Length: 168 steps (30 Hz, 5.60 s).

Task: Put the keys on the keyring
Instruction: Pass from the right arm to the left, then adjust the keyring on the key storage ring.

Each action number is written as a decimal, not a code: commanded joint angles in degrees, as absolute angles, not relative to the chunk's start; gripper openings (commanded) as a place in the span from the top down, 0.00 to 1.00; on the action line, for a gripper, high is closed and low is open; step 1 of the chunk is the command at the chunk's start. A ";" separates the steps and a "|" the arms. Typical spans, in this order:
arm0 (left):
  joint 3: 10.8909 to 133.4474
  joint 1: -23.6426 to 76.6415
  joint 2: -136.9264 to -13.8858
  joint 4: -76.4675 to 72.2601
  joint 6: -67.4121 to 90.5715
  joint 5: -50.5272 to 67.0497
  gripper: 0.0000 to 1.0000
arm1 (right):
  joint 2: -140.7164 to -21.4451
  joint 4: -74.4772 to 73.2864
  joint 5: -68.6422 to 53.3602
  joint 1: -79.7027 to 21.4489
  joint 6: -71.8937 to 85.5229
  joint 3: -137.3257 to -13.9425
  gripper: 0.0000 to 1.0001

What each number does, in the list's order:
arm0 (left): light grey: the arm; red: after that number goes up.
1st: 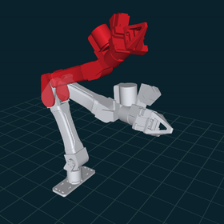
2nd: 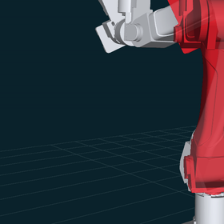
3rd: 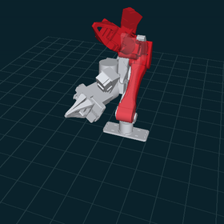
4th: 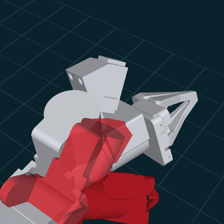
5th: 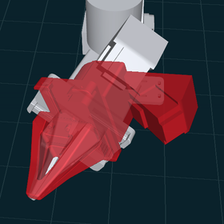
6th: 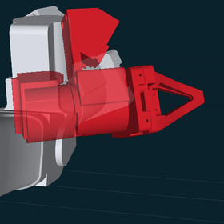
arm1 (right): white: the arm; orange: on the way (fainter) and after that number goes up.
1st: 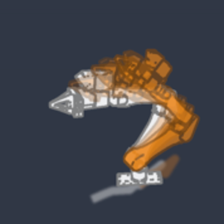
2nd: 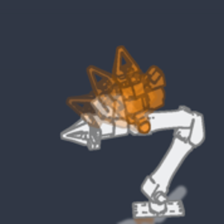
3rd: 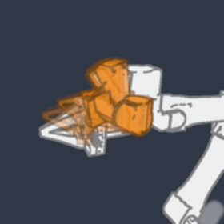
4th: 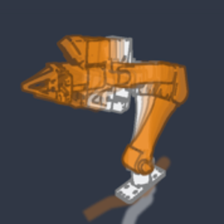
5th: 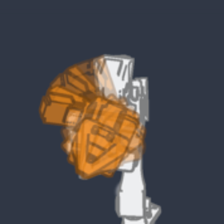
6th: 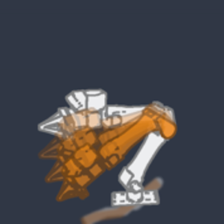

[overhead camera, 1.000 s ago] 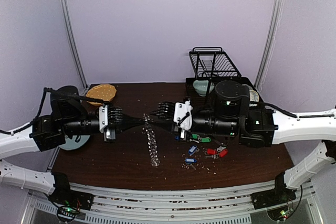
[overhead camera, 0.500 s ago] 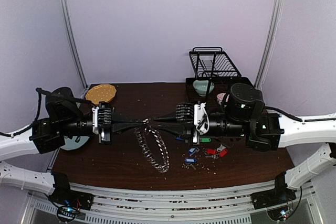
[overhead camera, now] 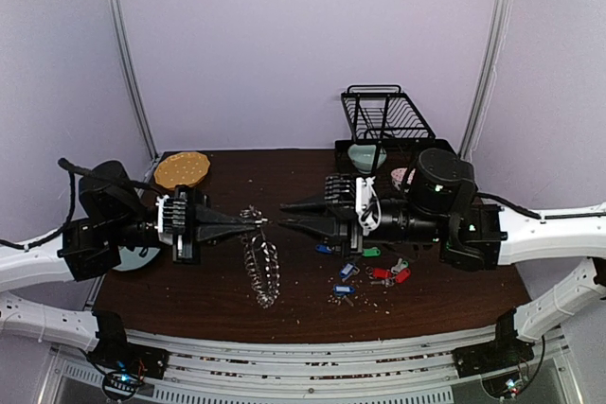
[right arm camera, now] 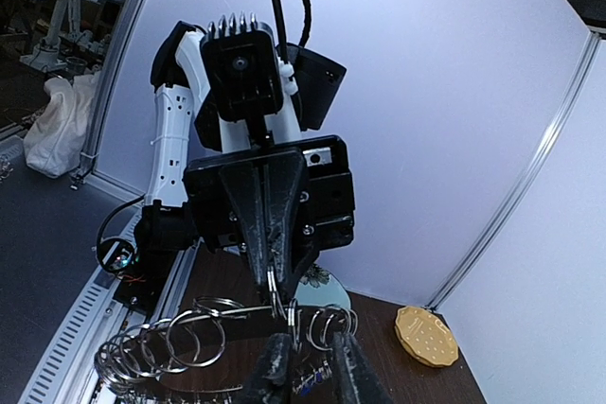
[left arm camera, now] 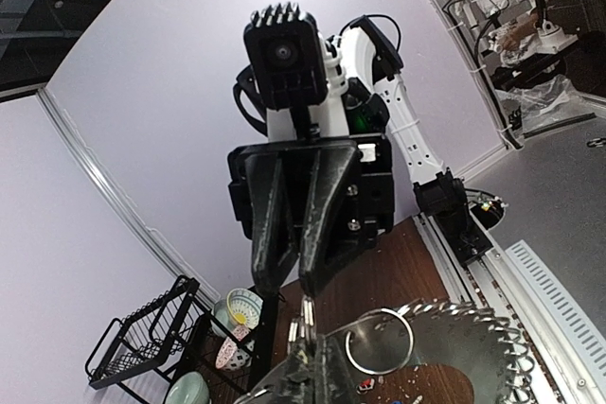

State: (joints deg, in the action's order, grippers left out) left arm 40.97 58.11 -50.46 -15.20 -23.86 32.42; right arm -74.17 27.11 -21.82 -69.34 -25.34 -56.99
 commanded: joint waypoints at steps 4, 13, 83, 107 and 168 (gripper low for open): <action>40.69 57.74 -50.36 -21.75 -21.97 33.87 1.00 | -75.77 31.26 -26.98 -69.14 -24.63 -56.97 0.86; 40.51 57.66 -50.09 -21.66 -22.26 33.56 1.00 | -77.37 31.30 -28.12 -69.10 -24.48 -58.70 0.88; 53.78 58.58 -53.57 9.58 -36.30 15.27 1.00 | -86.19 -6.31 -7.47 -69.58 -44.60 -79.81 0.96; 51.60 57.23 -53.24 2.55 -28.45 17.89 0.74 | -85.31 59.17 -28.12 -64.23 8.74 -57.03 1.00; 67.85 57.33 -63.59 23.29 -25.84 9.81 1.00 | -83.35 -4.66 -22.79 -60.28 -37.87 -75.65 0.85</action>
State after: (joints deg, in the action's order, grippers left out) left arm 65.43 56.97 -64.40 24.75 -25.21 9.63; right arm -82.89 -2.09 -17.89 -63.00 -37.41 -75.46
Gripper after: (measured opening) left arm 0.006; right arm 0.151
